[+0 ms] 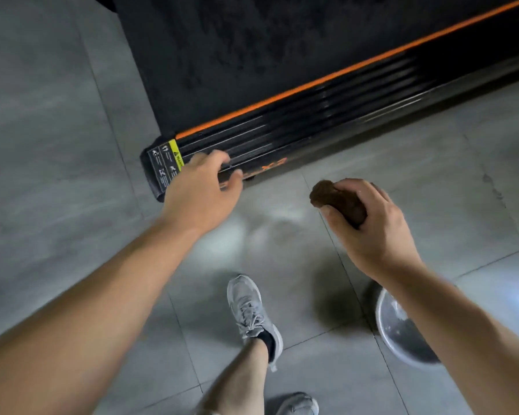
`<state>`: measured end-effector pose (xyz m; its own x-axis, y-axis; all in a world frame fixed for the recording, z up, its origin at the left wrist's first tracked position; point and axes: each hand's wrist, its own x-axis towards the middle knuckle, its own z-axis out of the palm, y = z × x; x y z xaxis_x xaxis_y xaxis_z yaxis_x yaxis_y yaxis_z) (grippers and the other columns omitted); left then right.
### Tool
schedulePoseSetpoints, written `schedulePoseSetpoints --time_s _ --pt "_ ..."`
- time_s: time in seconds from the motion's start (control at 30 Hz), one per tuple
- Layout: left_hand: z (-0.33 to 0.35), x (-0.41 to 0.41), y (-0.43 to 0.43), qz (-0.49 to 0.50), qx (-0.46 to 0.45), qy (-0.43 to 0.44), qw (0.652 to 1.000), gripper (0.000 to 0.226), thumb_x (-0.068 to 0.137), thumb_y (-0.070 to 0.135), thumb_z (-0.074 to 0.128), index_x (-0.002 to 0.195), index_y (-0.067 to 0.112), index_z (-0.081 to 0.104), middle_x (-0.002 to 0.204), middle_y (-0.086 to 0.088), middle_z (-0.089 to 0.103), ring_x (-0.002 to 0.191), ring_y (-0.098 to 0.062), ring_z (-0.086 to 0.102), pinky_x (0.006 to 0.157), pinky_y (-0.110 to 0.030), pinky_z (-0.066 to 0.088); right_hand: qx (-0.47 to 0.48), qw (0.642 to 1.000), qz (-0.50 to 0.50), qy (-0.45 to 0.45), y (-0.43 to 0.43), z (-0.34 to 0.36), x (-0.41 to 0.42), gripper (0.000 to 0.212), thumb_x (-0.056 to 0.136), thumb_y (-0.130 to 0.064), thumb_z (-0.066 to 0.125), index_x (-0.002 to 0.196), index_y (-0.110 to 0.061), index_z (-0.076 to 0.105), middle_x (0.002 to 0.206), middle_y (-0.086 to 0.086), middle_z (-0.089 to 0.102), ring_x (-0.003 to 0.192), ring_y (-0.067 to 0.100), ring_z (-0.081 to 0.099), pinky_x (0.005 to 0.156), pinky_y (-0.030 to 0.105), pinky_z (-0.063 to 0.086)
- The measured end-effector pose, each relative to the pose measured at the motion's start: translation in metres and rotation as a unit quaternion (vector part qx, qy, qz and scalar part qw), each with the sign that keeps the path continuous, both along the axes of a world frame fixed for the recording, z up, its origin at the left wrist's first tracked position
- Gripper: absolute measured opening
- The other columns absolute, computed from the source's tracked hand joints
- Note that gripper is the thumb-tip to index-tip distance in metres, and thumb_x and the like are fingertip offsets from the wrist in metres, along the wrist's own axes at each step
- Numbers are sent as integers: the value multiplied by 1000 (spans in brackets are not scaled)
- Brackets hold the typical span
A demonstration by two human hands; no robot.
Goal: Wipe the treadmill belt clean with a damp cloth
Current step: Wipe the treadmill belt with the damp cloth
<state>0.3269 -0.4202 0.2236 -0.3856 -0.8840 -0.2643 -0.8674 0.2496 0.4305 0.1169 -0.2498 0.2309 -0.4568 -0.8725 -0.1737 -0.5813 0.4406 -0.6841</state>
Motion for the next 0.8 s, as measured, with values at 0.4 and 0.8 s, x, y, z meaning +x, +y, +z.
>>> schedulePoseSetpoints --time_s 0.4,0.8 --pt "-35 42 -189 90 3 -23 996 45 101 50 48 137 24 56 127 -2 61 114 -26 61 93 -47 54 -29 993 110 -17 -243 -48 36 39 85 -36 72 122 -28 62 117 -10 57 96 0 51 78 3 37" --pt "-121 45 -334 164 48 -55 984 43 103 48 48 138 23 54 126 -5 57 105 -33 63 81 -40 52 -27 974 226 5 -449 -130 25 40 89 -37 72 125 -31 58 124 -12 52 101 2 55 73 5 41"
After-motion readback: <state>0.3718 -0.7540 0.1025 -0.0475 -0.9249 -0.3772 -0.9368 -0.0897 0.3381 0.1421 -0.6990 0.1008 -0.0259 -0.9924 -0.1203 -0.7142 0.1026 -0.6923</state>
